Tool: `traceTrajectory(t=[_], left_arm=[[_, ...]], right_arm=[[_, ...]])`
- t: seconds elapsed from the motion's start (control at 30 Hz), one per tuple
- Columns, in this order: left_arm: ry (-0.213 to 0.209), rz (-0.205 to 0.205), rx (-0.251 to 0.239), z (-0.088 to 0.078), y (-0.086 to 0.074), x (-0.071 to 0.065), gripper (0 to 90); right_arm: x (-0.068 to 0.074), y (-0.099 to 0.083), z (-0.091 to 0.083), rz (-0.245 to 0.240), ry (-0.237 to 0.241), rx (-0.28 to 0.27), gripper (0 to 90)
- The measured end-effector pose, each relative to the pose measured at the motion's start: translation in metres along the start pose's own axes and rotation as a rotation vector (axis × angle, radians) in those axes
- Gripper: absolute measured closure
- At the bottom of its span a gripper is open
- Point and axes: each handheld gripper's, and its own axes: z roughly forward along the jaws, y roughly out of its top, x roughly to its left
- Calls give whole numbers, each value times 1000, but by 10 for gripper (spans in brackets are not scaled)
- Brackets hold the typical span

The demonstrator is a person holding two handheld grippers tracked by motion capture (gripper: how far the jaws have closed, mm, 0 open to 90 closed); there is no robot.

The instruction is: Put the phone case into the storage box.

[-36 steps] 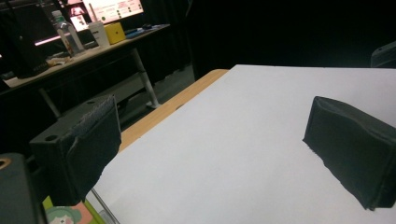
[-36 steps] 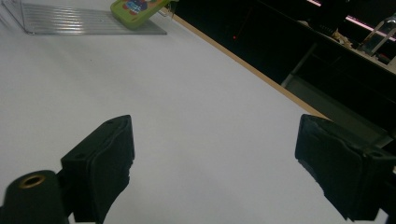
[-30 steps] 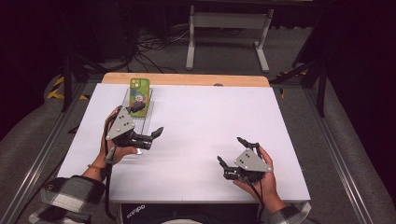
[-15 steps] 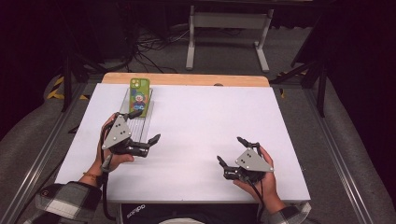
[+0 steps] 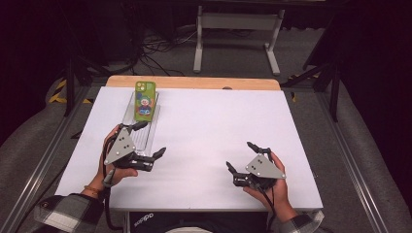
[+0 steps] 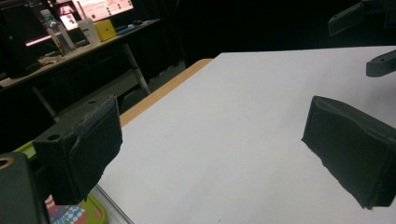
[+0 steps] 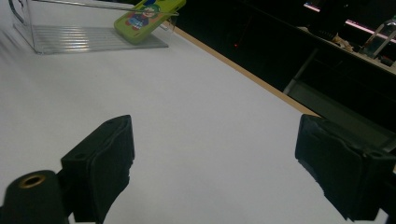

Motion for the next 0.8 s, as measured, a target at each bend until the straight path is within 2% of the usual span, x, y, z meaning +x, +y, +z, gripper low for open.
traceTrajectory(t=[0.3, 0.4, 0.8], left_arm=[[-2, 6, 16, -3, -6, -5, 53], [-6, 25, 33, -3, -8, -8, 53], [-17, 19, 53, -10, -18, -15, 53]], right_arm=[[0, -1, 0, 2, 3, 0, 125], [1, -1, 0, -1, 5, 0, 124], [5, -2, 3, -12, 25, 6, 123]])
